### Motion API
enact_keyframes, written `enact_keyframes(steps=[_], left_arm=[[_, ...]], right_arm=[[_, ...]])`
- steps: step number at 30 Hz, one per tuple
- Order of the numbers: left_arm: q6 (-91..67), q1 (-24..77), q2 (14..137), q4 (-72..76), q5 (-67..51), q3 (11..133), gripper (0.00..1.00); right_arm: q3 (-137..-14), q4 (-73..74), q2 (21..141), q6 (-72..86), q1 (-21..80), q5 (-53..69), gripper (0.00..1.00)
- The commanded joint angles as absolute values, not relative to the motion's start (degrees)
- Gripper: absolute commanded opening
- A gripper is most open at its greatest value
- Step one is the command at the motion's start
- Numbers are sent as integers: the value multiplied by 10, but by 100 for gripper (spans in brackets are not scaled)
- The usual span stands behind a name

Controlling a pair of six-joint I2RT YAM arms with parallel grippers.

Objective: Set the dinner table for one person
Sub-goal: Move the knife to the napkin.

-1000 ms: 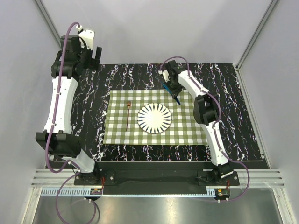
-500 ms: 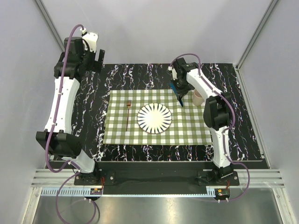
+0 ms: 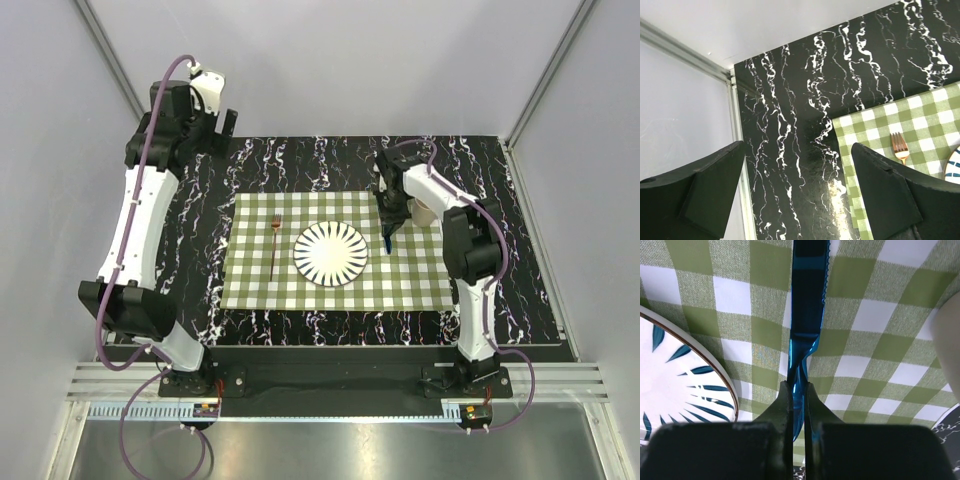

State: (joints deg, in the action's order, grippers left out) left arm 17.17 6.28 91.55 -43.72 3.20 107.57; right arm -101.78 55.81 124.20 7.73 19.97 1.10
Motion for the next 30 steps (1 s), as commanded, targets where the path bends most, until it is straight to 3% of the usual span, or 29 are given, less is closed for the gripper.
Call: enact_keyframes(steps=[1,16,30], left_arm=[[185,79,912,-421,42,1085,94],[186,115,944,-441,52,1119,94],[170,124,938,-438,54,1110,94]], right_arm=[[-981,534,1179,119,195,19,0],[-818,468,1113,165,196,24,0],[-825,463,1110,137,196,4,0]])
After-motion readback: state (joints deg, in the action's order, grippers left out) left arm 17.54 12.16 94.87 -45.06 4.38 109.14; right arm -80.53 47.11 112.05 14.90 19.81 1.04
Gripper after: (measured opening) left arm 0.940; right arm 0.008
